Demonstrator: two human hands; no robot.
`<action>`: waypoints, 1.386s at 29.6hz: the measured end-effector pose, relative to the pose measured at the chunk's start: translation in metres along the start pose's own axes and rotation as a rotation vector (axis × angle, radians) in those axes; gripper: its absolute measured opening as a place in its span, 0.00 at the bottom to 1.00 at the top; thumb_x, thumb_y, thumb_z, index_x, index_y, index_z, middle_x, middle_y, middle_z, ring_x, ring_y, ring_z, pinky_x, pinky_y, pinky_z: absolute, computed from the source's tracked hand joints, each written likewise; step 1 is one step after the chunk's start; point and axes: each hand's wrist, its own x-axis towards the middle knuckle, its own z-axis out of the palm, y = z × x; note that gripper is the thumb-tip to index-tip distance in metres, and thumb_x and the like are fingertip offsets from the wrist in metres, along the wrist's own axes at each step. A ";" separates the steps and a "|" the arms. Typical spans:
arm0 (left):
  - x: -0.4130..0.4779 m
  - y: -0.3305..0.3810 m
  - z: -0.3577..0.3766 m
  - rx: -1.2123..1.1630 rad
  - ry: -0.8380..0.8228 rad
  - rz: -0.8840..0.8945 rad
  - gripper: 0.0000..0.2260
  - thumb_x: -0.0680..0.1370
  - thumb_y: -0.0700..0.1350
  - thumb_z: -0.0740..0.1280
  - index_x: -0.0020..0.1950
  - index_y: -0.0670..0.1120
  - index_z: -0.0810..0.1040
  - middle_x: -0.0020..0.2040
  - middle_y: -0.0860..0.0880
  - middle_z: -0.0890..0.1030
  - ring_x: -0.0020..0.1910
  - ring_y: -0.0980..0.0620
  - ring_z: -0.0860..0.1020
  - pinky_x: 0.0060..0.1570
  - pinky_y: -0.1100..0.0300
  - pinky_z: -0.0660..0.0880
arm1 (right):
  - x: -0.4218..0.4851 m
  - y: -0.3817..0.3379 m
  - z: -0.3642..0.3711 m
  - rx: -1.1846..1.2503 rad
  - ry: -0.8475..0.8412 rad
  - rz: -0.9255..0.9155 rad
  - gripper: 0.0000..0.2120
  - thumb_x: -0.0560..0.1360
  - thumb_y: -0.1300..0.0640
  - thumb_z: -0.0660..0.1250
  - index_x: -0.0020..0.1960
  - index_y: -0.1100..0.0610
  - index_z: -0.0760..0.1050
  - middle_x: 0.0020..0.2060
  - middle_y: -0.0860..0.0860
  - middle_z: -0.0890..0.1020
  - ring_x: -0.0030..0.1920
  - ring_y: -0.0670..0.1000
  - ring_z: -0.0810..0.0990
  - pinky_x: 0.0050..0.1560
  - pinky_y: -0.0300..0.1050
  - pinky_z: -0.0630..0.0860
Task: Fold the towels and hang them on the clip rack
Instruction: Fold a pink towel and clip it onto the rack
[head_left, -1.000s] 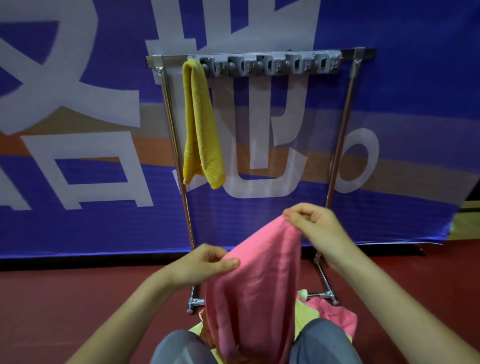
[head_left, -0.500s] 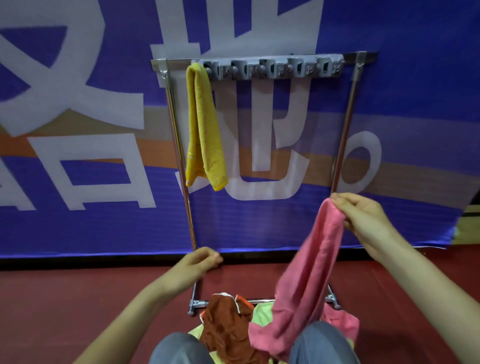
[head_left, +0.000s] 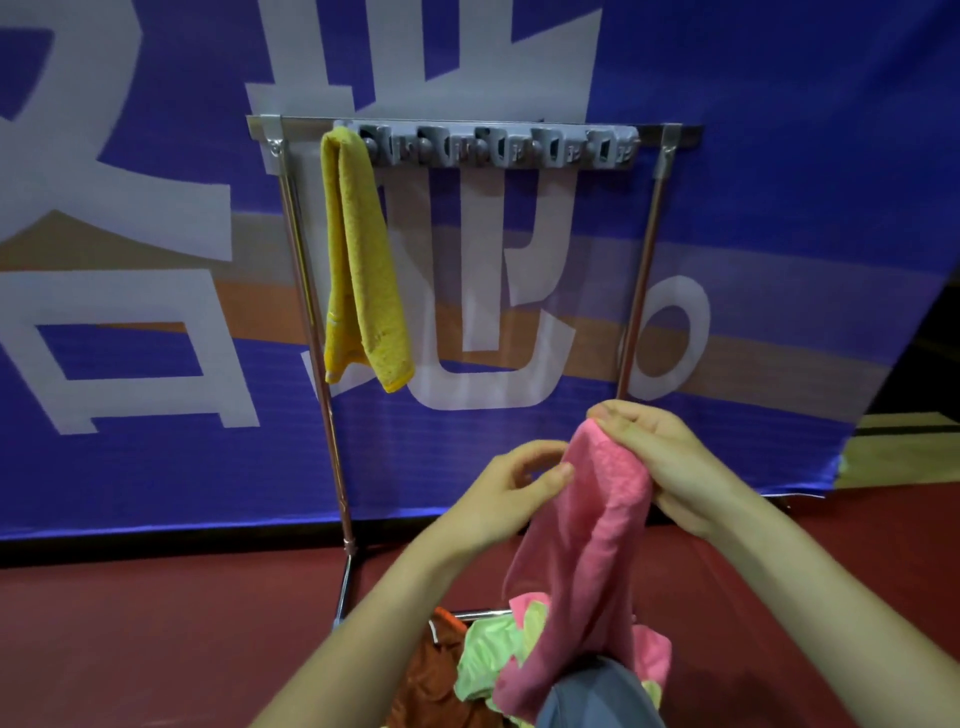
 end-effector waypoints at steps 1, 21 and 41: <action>0.000 0.000 -0.002 -0.014 -0.013 0.001 0.06 0.76 0.42 0.64 0.51 0.45 0.78 0.46 0.53 0.81 0.48 0.58 0.79 0.53 0.64 0.75 | 0.000 0.000 0.001 0.010 -0.005 0.001 0.11 0.74 0.59 0.60 0.35 0.56 0.76 0.25 0.47 0.79 0.27 0.41 0.77 0.30 0.32 0.75; -0.069 -0.059 -0.042 0.022 -0.010 -0.238 0.12 0.70 0.52 0.64 0.38 0.42 0.73 0.30 0.57 0.71 0.31 0.63 0.67 0.32 0.69 0.64 | 0.023 0.016 -0.018 0.238 0.265 0.045 0.12 0.76 0.54 0.60 0.34 0.52 0.72 0.22 0.44 0.75 0.25 0.40 0.74 0.27 0.31 0.71; -0.073 -0.070 -0.107 -0.047 0.397 -0.458 0.10 0.75 0.39 0.65 0.34 0.42 0.78 0.23 0.54 0.77 0.23 0.62 0.72 0.26 0.71 0.69 | 0.059 0.071 -0.007 0.153 0.315 0.064 0.09 0.75 0.60 0.61 0.38 0.55 0.74 0.22 0.44 0.79 0.24 0.38 0.75 0.27 0.28 0.72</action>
